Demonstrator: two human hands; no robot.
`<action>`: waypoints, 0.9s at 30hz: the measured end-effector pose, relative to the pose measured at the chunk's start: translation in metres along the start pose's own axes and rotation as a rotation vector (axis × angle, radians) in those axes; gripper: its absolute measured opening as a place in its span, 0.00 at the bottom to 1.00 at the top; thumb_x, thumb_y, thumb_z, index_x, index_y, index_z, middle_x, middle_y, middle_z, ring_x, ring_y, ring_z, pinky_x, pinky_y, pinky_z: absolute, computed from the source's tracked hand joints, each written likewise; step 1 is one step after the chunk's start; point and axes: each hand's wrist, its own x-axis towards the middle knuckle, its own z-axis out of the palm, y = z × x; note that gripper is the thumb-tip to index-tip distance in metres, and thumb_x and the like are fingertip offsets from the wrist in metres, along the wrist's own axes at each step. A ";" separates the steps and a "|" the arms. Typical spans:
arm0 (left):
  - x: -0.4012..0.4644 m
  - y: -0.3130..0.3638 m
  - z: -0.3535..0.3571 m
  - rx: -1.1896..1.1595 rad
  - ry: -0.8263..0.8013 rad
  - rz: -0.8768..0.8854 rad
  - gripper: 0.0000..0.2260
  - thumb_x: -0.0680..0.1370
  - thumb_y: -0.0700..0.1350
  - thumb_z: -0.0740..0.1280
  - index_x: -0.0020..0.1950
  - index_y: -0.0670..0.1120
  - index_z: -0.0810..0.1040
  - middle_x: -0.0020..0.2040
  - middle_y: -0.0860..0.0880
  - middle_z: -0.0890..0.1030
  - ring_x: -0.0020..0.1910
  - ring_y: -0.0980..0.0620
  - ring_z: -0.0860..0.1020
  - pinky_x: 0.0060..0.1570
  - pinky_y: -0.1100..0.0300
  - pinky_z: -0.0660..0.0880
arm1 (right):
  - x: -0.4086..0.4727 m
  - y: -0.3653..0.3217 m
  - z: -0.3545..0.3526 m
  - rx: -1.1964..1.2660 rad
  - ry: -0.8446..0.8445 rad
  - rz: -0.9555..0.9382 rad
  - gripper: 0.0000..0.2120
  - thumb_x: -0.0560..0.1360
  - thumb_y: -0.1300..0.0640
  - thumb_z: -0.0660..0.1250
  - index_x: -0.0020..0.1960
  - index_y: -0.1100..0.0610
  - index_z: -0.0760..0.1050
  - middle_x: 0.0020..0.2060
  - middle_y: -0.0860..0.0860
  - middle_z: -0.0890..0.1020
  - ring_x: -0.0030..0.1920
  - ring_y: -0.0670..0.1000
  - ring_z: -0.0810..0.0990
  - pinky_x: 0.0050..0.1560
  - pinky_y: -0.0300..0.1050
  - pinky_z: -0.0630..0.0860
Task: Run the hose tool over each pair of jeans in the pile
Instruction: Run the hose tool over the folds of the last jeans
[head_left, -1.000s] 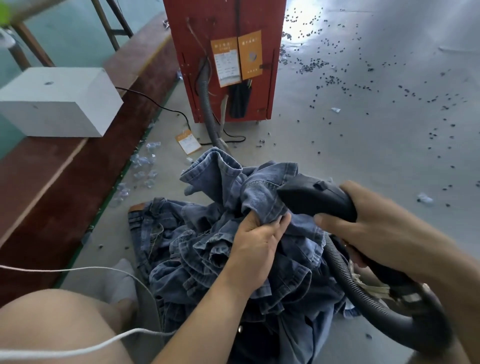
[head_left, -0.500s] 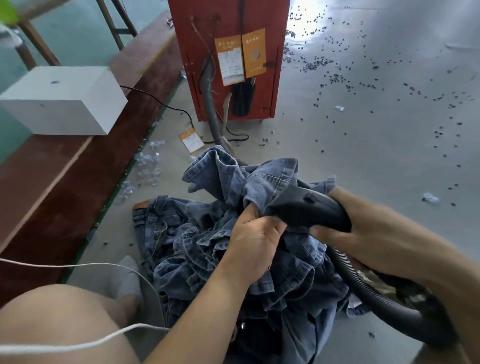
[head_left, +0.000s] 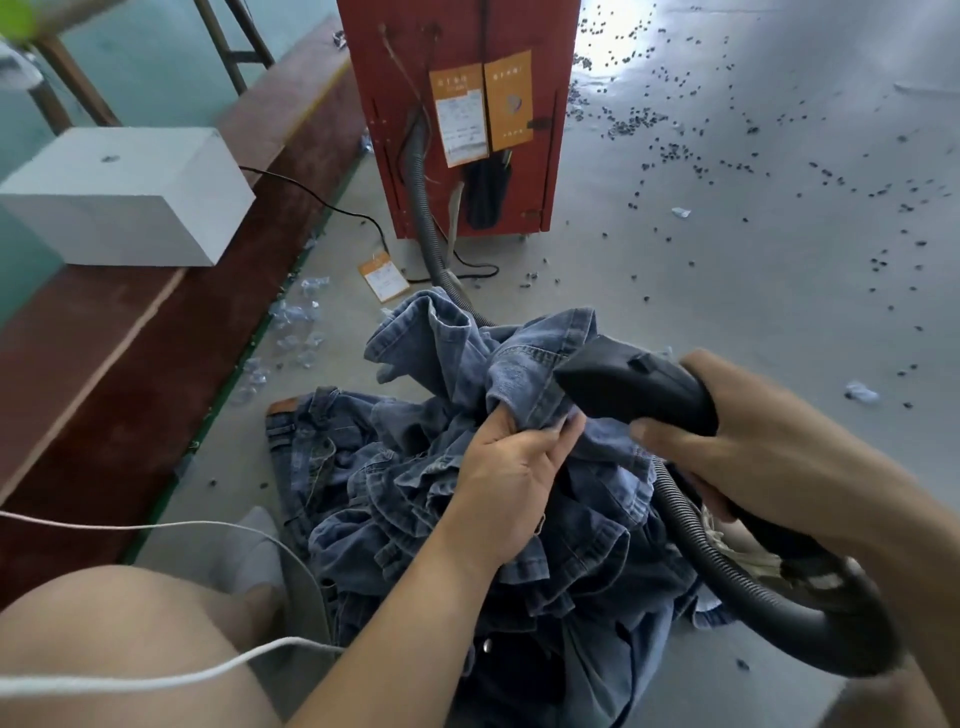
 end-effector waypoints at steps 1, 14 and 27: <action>-0.002 -0.001 0.002 0.027 0.008 -0.002 0.18 0.83 0.28 0.58 0.70 0.39 0.76 0.67 0.40 0.81 0.70 0.44 0.77 0.74 0.48 0.69 | 0.002 -0.001 0.004 -0.032 -0.018 0.004 0.10 0.74 0.41 0.70 0.49 0.41 0.71 0.31 0.49 0.82 0.25 0.45 0.78 0.28 0.42 0.72; -0.042 0.041 -0.016 0.941 0.442 0.306 0.20 0.69 0.37 0.56 0.46 0.55 0.84 0.40 0.53 0.84 0.40 0.60 0.80 0.43 0.63 0.76 | 0.049 0.010 -0.014 0.218 0.097 0.064 0.08 0.79 0.52 0.72 0.46 0.55 0.76 0.28 0.58 0.77 0.25 0.57 0.77 0.27 0.50 0.76; -0.022 0.040 -0.032 0.996 0.095 0.170 0.15 0.71 0.40 0.59 0.47 0.52 0.83 0.55 0.48 0.86 0.59 0.49 0.82 0.60 0.55 0.79 | 0.054 -0.009 -0.017 0.258 0.222 0.045 0.27 0.65 0.32 0.77 0.39 0.57 0.81 0.24 0.56 0.81 0.21 0.53 0.78 0.21 0.41 0.73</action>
